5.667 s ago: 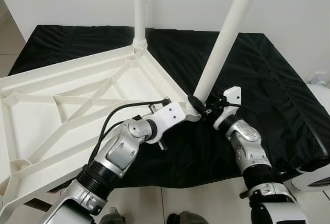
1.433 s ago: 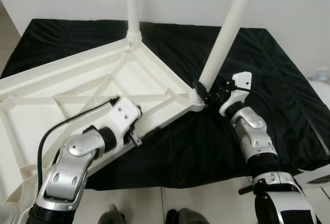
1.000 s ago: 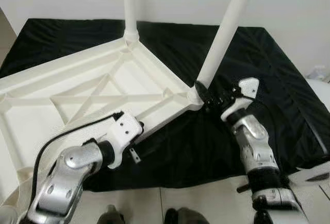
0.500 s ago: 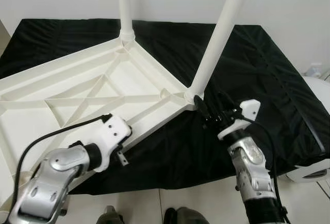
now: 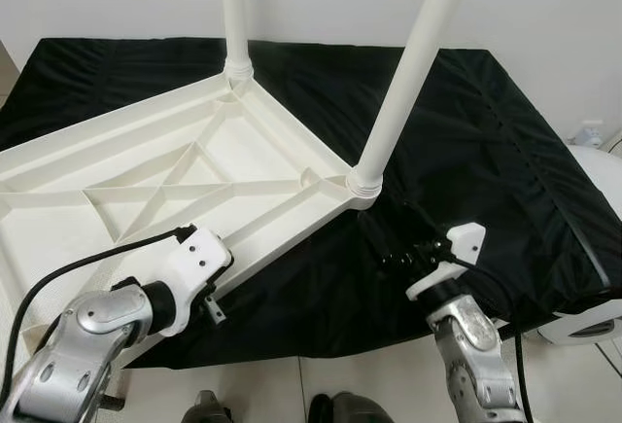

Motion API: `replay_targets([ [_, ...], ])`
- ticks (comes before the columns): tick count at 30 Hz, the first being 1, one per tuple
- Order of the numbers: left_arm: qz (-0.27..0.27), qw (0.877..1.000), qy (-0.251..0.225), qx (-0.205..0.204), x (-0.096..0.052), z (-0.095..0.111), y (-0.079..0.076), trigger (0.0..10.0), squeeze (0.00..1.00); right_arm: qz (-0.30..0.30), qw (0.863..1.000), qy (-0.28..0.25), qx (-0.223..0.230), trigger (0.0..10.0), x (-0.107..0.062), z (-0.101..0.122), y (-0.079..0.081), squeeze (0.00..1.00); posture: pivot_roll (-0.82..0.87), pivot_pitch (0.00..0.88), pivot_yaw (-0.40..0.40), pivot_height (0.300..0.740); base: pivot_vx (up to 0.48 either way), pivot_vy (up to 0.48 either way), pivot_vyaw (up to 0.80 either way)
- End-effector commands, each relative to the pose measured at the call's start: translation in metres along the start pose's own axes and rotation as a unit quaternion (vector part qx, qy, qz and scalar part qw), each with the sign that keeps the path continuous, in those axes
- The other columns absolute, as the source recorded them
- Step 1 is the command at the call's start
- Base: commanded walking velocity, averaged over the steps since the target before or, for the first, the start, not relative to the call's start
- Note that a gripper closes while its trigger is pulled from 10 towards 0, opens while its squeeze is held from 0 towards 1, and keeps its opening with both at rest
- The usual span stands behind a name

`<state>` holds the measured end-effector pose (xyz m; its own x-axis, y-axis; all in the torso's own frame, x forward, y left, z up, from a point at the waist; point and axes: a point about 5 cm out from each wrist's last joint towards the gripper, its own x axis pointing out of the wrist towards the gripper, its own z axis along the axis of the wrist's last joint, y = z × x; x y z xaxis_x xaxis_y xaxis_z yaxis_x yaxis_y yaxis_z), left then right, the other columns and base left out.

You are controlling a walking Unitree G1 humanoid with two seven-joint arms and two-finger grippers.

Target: Building children table

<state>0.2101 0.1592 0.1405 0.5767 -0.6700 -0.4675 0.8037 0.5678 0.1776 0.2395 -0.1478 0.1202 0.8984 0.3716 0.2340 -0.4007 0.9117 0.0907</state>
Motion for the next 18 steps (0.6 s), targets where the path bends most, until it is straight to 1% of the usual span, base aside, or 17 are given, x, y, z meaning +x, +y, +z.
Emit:
replay_targets([
  [1,-0.019,1.000,0.001,-0.007,-0.0010,-0.0008,-0.0044,6.7,0.00,-0.002,1.000,0.006,-0.006,10.0,-0.0014,0.0009,-0.0006,0.00,0.02,0.062,-0.071,0.740,0.000,0.000,0.00],
  [2,-0.019,1.000,0.000,-0.007,-0.0015,-0.0004,-0.0045,1.2,0.00,-0.002,1.000,0.006,-0.006,10.0,-0.0015,0.0011,-0.0006,0.00,0.02,0.063,-0.071,0.740,0.000,0.000,0.00],
  [3,-0.019,1.000,0.000,-0.007,-0.0015,-0.0004,-0.0045,1.2,0.00,-0.002,1.000,0.006,-0.006,10.0,-0.0015,0.0011,-0.0006,0.00,0.02,0.063,-0.071,0.740,0.000,0.000,0.00],
  [4,-0.020,1.000,-0.001,-0.008,-0.0018,-0.0002,-0.0047,0.0,0.00,-0.003,1.000,0.007,-0.006,10.0,-0.0019,0.0014,-0.0004,0.00,0.02,0.064,-0.072,0.740,0.000,0.000,0.00],
  [10,-0.019,1.000,-0.007,-0.017,-0.0040,0.0008,-0.0061,0.0,0.00,-0.003,1.000,0.011,-0.006,10.0,-0.0040,0.0016,0.0002,0.00,0.01,0.065,-0.076,0.740,0.000,0.000,0.00],
  [18,-0.011,1.000,-0.008,-0.016,-0.0036,0.0017,-0.0045,0.0,0.00,-0.004,1.000,0.015,-0.007,10.0,-0.0049,0.0022,0.0002,0.00,0.01,0.067,-0.078,0.740,0.000,0.000,0.00],
])
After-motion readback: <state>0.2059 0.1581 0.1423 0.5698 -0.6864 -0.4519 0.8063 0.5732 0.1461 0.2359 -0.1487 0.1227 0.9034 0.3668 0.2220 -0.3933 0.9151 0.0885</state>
